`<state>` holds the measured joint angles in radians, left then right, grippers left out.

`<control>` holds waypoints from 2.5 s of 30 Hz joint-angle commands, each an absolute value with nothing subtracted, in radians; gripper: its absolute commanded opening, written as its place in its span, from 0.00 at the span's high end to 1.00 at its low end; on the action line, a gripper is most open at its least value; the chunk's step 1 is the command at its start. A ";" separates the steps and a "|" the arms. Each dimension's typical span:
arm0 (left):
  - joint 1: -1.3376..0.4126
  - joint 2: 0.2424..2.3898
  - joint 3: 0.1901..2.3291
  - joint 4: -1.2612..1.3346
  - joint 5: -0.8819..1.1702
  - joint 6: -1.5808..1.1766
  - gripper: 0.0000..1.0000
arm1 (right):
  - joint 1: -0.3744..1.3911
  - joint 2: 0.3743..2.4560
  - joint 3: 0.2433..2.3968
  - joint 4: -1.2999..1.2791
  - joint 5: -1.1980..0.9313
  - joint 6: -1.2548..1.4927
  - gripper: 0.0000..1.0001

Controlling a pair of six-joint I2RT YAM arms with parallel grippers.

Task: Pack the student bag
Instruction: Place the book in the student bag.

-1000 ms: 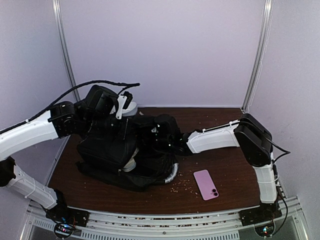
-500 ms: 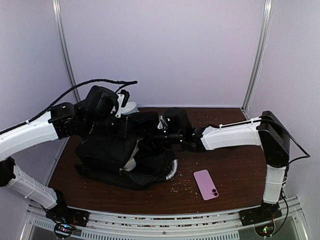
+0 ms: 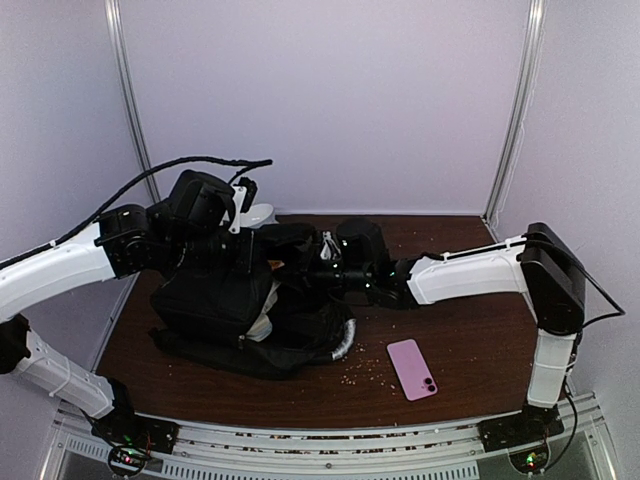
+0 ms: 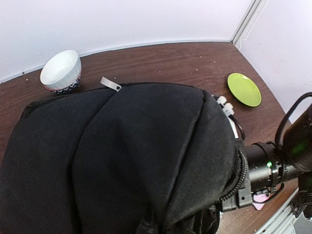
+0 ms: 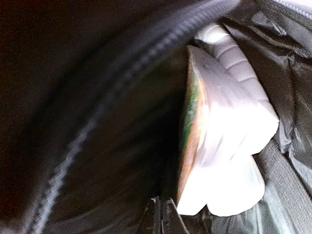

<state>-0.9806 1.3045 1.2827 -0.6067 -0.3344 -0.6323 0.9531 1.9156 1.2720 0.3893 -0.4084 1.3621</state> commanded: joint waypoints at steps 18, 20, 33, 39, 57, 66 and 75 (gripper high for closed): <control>-0.982 1.232 1.281 -0.407 -0.241 -0.643 1.00 | 0.984 2.125 1.513 0.414 -0.416 1.394 0.92; -0.982 1.228 1.273 -0.414 -0.265 -0.640 1.00 | 0.980 2.057 1.463 0.429 -0.403 1.371 0.81; -0.982 1.224 1.238 -0.413 -0.309 -0.624 1.00 | 0.965 1.830 1.143 0.402 -0.333 1.289 0.59; -0.982 1.228 1.232 -0.399 -0.286 -0.627 1.00 | 0.965 1.902 1.159 0.467 -0.341 1.337 0.70; -0.982 1.258 1.227 -0.343 -0.135 -0.658 1.00 | 0.990 2.206 1.565 0.361 -0.433 1.377 0.90; -0.978 1.235 1.221 -0.391 -0.241 -0.643 1.00 | 0.975 2.110 1.500 0.367 -0.460 1.328 0.72; -0.945 1.258 1.204 -0.431 -0.324 -0.623 1.00 | 0.937 1.789 1.159 0.298 -0.497 1.152 0.58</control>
